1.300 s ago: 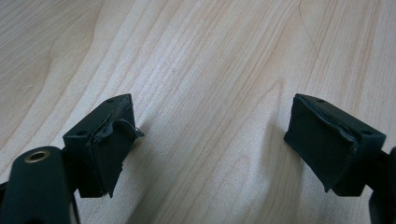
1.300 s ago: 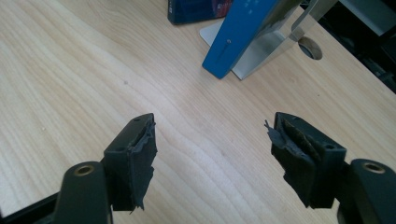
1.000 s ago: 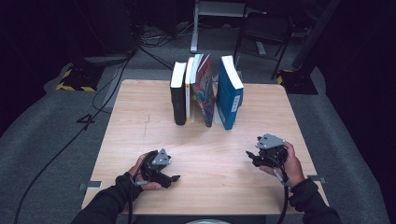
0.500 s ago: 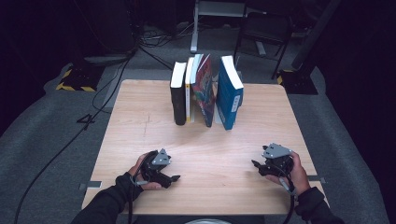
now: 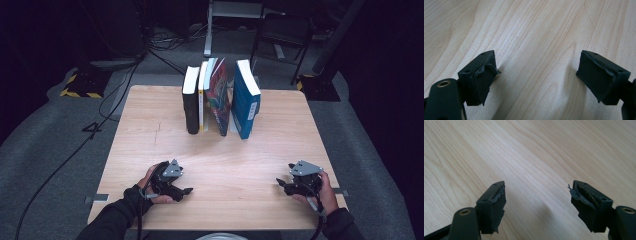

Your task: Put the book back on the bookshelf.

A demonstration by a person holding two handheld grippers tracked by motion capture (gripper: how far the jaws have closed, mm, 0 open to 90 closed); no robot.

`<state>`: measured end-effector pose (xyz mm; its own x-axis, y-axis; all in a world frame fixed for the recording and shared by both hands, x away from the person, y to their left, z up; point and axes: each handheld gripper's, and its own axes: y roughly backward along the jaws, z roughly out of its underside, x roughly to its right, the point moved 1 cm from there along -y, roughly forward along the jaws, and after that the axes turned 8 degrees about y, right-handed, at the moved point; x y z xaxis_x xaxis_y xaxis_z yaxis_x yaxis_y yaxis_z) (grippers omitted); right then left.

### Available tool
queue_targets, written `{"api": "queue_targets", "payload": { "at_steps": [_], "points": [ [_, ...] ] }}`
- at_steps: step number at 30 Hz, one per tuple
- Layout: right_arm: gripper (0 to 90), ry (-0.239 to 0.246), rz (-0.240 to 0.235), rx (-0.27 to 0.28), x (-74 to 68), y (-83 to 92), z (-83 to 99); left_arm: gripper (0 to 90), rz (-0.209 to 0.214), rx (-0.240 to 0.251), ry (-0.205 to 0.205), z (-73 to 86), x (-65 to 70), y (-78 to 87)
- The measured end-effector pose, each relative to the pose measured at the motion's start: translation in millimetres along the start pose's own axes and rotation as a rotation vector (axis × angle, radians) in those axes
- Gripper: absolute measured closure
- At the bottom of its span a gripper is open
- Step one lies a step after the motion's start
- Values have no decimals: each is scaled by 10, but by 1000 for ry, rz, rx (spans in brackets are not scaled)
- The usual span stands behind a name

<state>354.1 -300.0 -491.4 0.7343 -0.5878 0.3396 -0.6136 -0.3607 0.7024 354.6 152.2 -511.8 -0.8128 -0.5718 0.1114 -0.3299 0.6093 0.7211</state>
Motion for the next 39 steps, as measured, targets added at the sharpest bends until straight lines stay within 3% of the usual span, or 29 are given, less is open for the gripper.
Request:
{"api": "queue_targets", "payload": {
  "at_steps": [5,13,14,16,39],
  "points": [
    [263,-35,-19,8,22,27,173,159,0,0,0,0,0,0],
    [232,-179,-74,92,89,87,442,159,-1,0,-2,0,-1,1],
    [219,-214,-96,90,110,92,476,159,-1,0,0,1,0,0],
    [217,-230,-105,87,124,94,492,159,-1,0,1,1,0,0],
    [193,-234,-97,79,123,113,515,160,-5,-1,4,19,0,18]
  ]
}}
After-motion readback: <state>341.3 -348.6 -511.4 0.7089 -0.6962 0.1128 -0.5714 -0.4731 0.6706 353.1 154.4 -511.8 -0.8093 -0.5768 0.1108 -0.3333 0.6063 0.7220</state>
